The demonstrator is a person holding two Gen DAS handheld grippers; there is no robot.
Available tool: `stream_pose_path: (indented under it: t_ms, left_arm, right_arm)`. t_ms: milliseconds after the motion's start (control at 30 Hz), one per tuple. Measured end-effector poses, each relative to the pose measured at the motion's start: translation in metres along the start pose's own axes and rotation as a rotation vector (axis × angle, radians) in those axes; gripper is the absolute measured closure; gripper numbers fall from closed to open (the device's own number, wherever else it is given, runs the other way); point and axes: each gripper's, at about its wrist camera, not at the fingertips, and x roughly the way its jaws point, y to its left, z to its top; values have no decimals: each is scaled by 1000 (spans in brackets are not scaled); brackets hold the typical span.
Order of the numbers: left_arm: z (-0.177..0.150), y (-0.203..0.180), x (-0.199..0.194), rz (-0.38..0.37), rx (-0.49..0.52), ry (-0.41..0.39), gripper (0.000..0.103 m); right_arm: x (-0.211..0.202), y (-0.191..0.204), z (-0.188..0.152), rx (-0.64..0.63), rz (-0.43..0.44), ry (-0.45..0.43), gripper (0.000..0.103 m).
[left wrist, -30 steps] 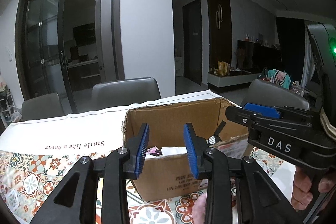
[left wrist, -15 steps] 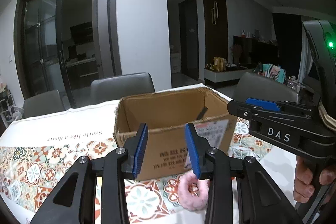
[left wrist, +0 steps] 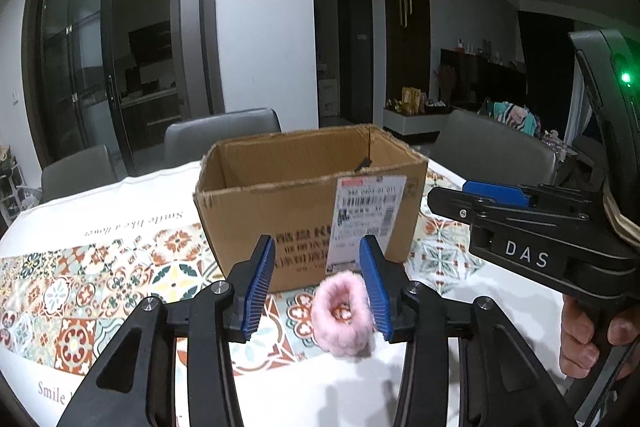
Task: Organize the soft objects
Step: 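Withdraw both tools toward the pink slipper and pink rubber band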
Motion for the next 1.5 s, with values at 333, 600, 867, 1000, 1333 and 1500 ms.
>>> stream_pose_path:
  t_ms: [333,600,867,1000,1333,1500]
  left_arm:
    - [-25,-8,3,-5,-18,70,55]
    - [-40,-14,12,-10,-11,126,51]
    - [-55,-19,31,-9,-3,187,49]
    - [-60,-20,39,-8,-7,210,46]
    - [-75,-20,62,-11,-13,269,46]
    - [-78,-22,70,-19,-2,280,45]
  right_arm:
    - [5,-1,-25,-38,10,70,64]
    - [16,-2,-39,-61,14,116,57]
    - [36,-9,-55,-75,14,188,57]
    - [47,-12,-61,-74,21,216,57]
    - [77,-13,-73,-104,30,284,57]
    - [89,-15,-78,-113,27,307,57]
